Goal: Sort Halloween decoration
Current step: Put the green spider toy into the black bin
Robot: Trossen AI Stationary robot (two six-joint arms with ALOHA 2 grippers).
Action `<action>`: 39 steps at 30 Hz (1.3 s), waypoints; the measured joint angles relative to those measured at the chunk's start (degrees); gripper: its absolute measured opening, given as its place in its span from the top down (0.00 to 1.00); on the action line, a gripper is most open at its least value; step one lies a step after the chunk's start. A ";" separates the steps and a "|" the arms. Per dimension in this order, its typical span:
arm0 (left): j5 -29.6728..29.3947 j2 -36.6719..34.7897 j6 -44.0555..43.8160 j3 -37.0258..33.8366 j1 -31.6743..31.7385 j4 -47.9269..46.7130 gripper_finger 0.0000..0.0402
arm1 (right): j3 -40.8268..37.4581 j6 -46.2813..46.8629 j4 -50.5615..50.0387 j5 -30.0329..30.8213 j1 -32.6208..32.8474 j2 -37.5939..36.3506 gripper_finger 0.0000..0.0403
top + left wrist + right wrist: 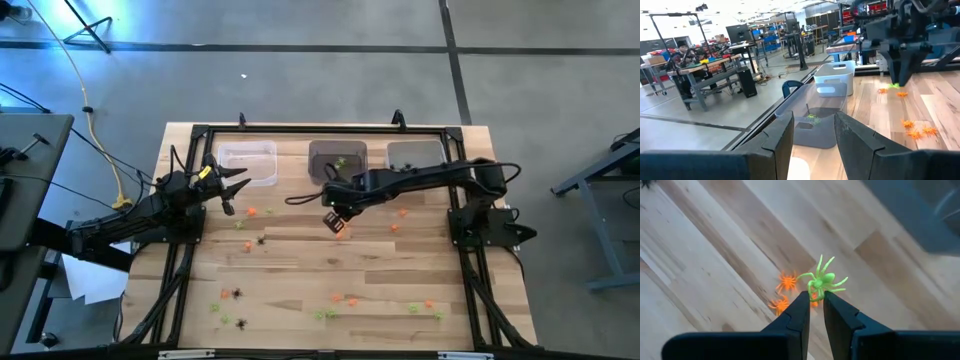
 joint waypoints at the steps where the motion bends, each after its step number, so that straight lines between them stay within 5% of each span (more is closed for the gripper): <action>1: 0.00 0.00 0.00 0.01 -0.01 0.01 0.67 | 0.00 -0.31 -0.30 0.72 -0.14 -0.30 0.88; 19: 0.00 -0.01 0.00 0.01 -0.02 0.02 0.67 | 0.02 -15.12 4.15 -0.92 -22.94 -1.21 0.88; 24: 0.00 0.00 0.00 0.01 -0.01 0.01 0.67 | 0.02 -20.91 3.56 -1.34 -24.50 -1.21 0.83; 33: 0.00 0.01 0.00 0.01 -0.01 0.02 0.67 | 0.02 -25.51 0.15 -1.84 -24.70 -1.19 0.57; 39: 0.00 0.01 0.00 -0.01 0.00 0.00 0.67 | 0.02 -23.44 -3.21 -2.51 -23.68 -1.53 0.55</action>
